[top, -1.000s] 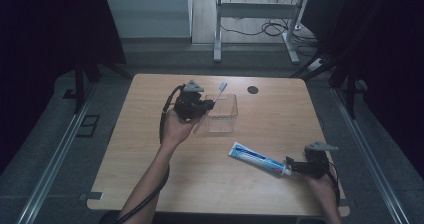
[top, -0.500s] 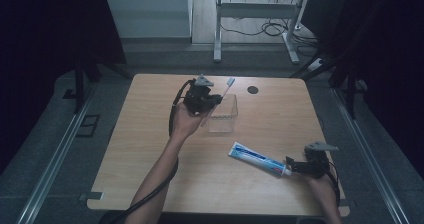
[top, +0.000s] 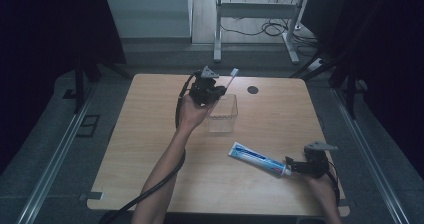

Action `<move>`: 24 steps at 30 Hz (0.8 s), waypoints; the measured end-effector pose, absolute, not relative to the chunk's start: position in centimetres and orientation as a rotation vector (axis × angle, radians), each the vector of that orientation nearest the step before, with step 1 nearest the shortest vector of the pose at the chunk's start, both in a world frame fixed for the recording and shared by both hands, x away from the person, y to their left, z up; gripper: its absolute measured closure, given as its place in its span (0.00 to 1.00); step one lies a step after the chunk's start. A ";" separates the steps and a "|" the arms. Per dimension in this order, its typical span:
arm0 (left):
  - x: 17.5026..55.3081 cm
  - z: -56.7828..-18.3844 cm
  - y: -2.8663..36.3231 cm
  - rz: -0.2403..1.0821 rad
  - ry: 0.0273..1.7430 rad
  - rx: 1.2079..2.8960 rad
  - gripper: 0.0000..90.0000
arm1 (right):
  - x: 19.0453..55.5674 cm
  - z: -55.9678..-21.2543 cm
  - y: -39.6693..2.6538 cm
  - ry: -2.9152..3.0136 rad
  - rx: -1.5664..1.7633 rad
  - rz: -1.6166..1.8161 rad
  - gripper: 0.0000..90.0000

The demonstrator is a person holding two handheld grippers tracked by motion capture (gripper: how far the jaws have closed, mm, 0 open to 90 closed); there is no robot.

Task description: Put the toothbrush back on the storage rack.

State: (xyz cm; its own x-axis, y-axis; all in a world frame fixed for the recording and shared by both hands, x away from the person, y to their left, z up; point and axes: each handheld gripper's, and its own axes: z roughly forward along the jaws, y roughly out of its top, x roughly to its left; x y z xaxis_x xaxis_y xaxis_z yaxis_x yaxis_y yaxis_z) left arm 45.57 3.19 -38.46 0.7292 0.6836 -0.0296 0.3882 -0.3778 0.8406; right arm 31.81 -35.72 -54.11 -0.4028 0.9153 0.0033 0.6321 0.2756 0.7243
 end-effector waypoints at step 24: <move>47.3 -41.1 1.2 0.488 0.797 2.013 0.94 | 31.9 -54.1 -35.7 2.141 1.386 0.920 0.15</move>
State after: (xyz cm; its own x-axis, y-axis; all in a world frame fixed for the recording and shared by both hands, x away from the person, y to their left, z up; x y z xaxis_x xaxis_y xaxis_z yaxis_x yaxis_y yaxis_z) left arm 47.30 1.24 -41.08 0.7155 0.6978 0.0333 0.3477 -0.3970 0.8494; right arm 31.89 -35.67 -54.12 -0.4102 0.9120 0.0017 0.6290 0.2816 0.7246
